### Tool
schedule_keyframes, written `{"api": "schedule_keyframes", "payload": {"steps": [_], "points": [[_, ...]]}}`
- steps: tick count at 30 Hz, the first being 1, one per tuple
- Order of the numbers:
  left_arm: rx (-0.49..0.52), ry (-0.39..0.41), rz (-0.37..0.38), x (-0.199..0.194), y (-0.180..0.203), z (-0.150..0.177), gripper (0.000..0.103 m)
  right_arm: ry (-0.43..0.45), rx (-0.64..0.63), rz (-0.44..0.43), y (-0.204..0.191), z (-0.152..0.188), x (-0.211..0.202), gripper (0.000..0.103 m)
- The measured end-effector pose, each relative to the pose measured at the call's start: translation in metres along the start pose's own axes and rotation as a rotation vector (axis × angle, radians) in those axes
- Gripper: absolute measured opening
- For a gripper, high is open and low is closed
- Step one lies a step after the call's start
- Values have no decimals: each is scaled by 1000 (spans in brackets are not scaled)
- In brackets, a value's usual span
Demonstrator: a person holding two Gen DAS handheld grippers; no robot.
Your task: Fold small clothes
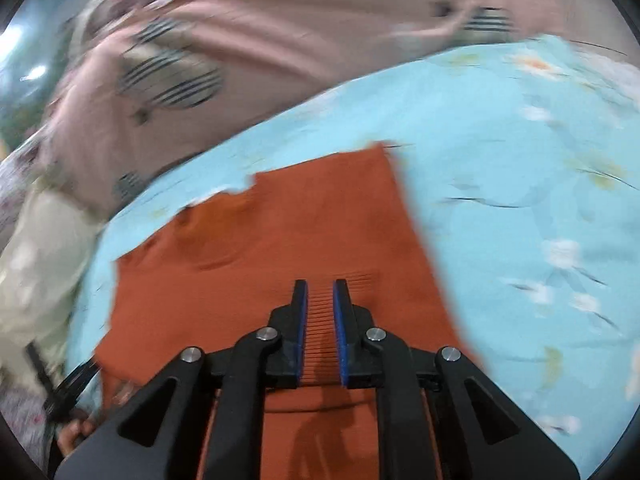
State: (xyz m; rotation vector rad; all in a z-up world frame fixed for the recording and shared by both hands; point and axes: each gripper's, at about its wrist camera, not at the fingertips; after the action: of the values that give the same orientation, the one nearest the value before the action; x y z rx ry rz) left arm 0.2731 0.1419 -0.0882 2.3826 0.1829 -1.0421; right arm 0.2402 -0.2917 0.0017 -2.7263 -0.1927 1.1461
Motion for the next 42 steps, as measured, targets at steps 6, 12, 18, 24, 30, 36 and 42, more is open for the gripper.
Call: {"api": "schedule_keyframes", "payload": {"steps": [6,12,18,24,30,36,42], "points": [[1,-33,15,-5,-2,-4,44,-165,16,12,8,14,44,22],[52,-19,39,-56,-14,11,51,-90,39,51,23,24,-30,41],[137,-91,76,-93,-31,47,62,-108,44,-16,33,66,-73,46],[156,-209,160,-108,-55,90,66,-122,116,-64,63,115,-106,46],[192,-260,256,-127,-63,122,68,-185,108,-251,56,148,-122,46],[142,-324,389,-152,-85,150,68,-215,60,-398,34,196,-152,46],[164,-374,450,-172,-100,178,66,-208,49,-500,21,236,-165,47]]}}
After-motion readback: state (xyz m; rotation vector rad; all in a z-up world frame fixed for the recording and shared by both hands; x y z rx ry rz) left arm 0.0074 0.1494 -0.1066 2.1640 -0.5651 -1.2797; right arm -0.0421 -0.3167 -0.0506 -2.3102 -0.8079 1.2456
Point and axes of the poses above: each gripper's, at about its wrist camera, not at the fingertips, and x roughly the way its jaws point, y to its right, z to its underside, and after that the axes turned 13 degrees about -x, right-handed
